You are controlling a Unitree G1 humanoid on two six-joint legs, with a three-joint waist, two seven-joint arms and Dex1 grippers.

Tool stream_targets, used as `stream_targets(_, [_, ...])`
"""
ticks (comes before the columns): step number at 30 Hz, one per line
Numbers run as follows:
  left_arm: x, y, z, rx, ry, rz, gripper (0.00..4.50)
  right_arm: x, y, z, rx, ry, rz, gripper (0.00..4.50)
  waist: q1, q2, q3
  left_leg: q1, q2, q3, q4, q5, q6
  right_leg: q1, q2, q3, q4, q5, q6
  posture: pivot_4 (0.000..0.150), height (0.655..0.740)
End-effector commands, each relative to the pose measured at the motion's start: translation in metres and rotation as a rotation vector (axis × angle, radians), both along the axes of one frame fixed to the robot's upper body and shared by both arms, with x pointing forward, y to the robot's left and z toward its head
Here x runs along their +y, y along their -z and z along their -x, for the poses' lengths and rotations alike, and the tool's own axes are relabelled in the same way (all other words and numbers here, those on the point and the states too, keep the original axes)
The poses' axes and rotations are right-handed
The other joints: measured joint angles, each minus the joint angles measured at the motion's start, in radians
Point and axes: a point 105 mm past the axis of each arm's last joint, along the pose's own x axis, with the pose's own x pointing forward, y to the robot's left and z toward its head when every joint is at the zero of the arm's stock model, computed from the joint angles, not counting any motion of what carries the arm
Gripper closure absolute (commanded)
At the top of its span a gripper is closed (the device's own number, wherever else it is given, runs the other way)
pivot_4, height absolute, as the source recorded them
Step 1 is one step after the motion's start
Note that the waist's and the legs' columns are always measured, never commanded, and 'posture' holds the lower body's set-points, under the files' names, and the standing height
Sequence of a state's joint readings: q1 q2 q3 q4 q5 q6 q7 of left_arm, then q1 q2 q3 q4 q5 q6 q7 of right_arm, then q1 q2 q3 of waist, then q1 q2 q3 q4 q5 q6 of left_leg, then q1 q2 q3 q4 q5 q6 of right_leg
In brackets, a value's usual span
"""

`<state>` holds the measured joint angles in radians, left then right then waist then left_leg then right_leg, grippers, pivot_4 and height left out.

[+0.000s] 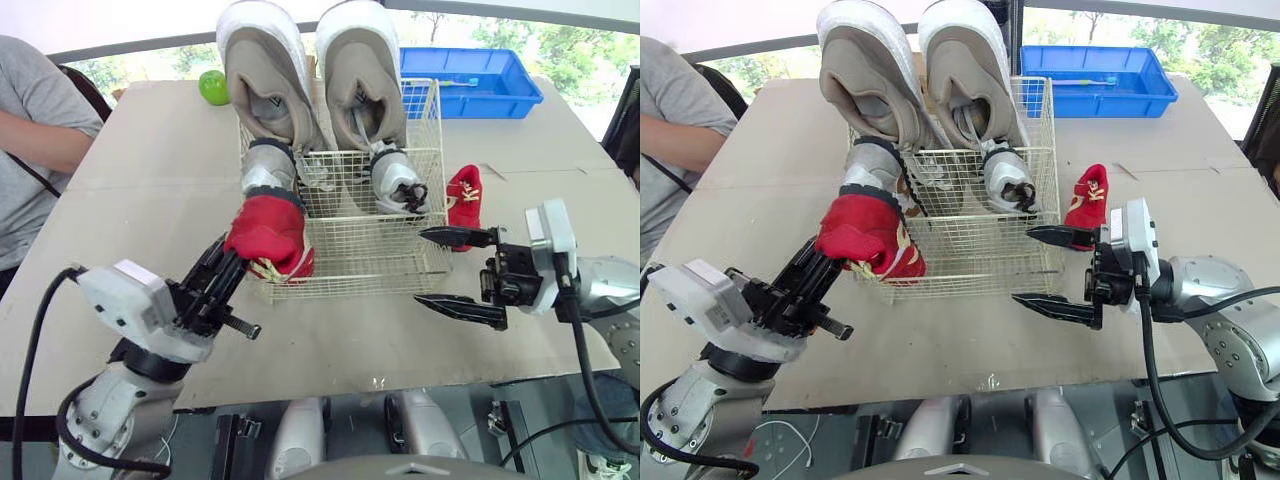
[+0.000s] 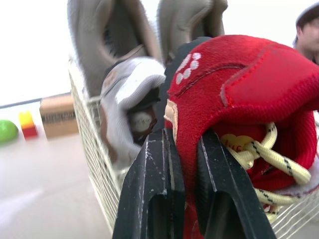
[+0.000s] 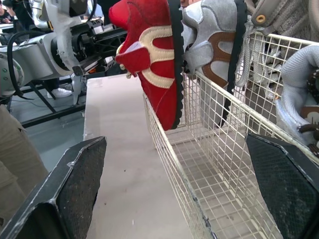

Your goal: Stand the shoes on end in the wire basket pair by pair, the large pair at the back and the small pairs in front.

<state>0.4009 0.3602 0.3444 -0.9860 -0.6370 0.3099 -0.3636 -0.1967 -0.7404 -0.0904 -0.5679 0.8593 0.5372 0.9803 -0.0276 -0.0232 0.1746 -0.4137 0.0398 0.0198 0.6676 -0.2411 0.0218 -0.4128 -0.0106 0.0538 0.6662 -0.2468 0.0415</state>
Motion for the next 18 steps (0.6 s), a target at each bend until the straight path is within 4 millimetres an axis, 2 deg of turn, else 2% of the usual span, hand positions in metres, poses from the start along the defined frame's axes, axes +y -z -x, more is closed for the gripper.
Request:
stream_targets(1, [0.009,0.01,-0.007,0.098,-0.028,0.14,4.47,-0.002,-0.007,0.005,-0.048,-0.008,-0.006,0.18,-0.003,0.0,0.0,0.0,0.0,0.0,0.0,0.0,0.0,0.0,0.0,0.0,0.0,0.0,0.0,0.15,0.74])
stream_targets(5, [0.004,0.01,-0.015,0.115,0.032,0.185,4.47,-0.002,-0.008,0.006,-0.048,-0.001,-0.002,0.18,-0.005,0.0,0.0,0.0,-0.001,0.0,0.0,0.0,0.0,0.0,0.0,0.0,0.0,0.0,0.0,0.15,0.74])
stream_targets(7, [0.0,0.017,-0.019,0.151,0.055,0.161,4.47,-0.002,-0.009,0.007,-0.05,0.0,-0.001,0.18,-0.004,0.0,0.0,0.0,-0.001,0.0,0.0,0.0,0.0,0.0,0.0,0.0,0.0,0.0,0.0,0.15,0.74])
stream_targets(13, [0.001,0.042,-0.015,0.278,0.07,0.084,4.47,0.002,-0.012,0.008,-0.053,0.007,-0.004,0.18,-0.004,0.0,-0.001,0.0,-0.001,0.0,0.001,0.0,0.0,0.0,0.0,0.0,0.0,0.0,0.0,0.15,0.74])
stream_targets(16, [0.003,0.045,-0.012,0.302,0.072,0.078,4.47,0.002,-0.012,0.009,-0.049,0.012,-0.001,0.18,-0.004,0.0,-0.001,0.0,-0.001,0.0,0.001,0.0,0.0,0.0,-0.001,0.0,0.0,0.0,0.0,0.15,0.74])
stream_targets(17, [0.003,0.044,-0.011,0.297,0.082,0.086,3.46,0.002,-0.012,0.009,-0.049,0.013,-0.002,0.18,-0.005,0.001,-0.002,0.0,-0.001,0.0,0.0,0.0,0.0,0.0,-0.001,0.0,0.0,0.0,-0.001,0.15,0.74])
stream_targets(18, [0.002,0.042,-0.009,0.293,0.09,0.093,3.08,0.002,-0.012,0.009,-0.047,0.015,-0.003,0.18,-0.005,0.001,-0.002,0.0,-0.001,0.0,0.0,0.0,0.0,0.0,-0.001,0.001,-0.001,0.0,-0.001,0.15,0.74])
